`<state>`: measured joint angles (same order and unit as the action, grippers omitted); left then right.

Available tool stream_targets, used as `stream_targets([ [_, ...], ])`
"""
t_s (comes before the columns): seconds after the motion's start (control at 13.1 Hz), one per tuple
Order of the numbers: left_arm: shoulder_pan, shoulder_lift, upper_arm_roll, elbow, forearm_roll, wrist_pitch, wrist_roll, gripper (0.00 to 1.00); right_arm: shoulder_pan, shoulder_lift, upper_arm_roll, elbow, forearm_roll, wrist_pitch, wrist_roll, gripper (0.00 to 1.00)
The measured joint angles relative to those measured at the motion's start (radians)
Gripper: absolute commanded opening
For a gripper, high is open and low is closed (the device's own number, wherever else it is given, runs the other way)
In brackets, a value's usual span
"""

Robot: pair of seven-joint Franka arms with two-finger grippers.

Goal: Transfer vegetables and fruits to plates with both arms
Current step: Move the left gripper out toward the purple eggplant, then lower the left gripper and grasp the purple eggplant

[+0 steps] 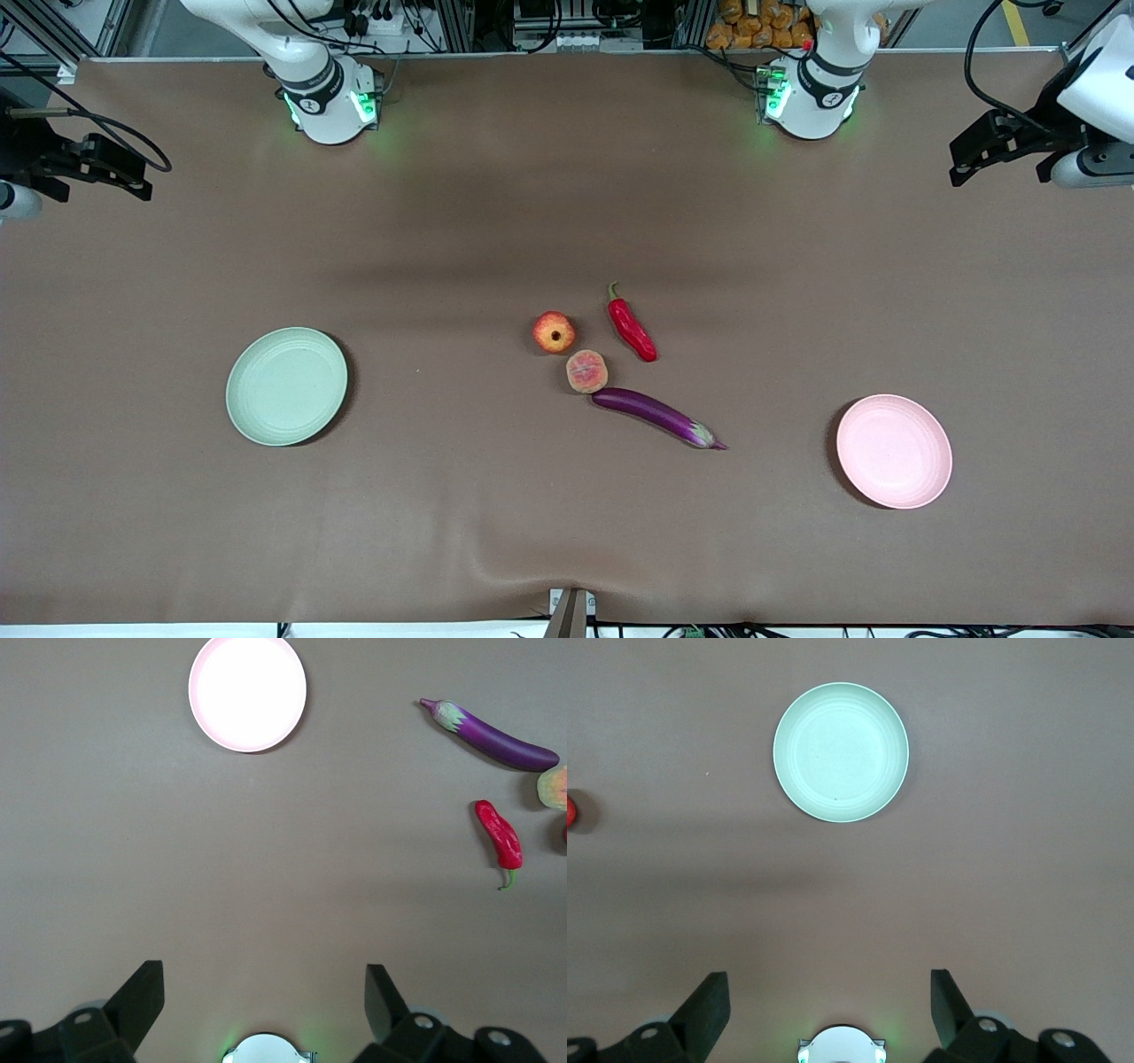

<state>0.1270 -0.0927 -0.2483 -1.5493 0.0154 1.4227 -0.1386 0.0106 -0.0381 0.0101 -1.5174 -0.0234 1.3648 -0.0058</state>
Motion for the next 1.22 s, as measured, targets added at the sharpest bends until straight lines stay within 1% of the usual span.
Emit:
stream_targets([
  [0.61,0.005,-0.008,0.01,0.006,-0.006,-0.001,0.01,1.0,0.0,0.0,0.0,0.0,0.0,-0.004,0.0,1.0],
  [0.76,0.004,0.004,0.01,0.005,-0.006,-0.001,0.01,1.0,0.0,0.0,0.0,0.0,0.0,-0.004,0.0,1.0],
  [0.91,0.003,0.039,0.006,-0.008,-0.019,0.012,-0.006,1.0,0.0,0.0,0.0,0.0,0.0,-0.005,0.0,1.0],
  [0.99,0.002,0.065,0.004,-0.034,-0.047,0.053,-0.052,1.0,0.0,0.0,0.0,0.0,0.0,-0.005,0.0,1.0],
  [1.07,0.001,0.089,0.002,-0.081,-0.069,0.127,-0.094,1.0,0.0,0.0,0.0,0.0,0.0,-0.005,0.0,1.0],
  [1.22,-0.003,0.127,-0.014,-0.214,-0.083,0.333,-0.136,1.0,0.0,0.0,0.0,0.0,0.0,-0.006,0.0,1.0],
])
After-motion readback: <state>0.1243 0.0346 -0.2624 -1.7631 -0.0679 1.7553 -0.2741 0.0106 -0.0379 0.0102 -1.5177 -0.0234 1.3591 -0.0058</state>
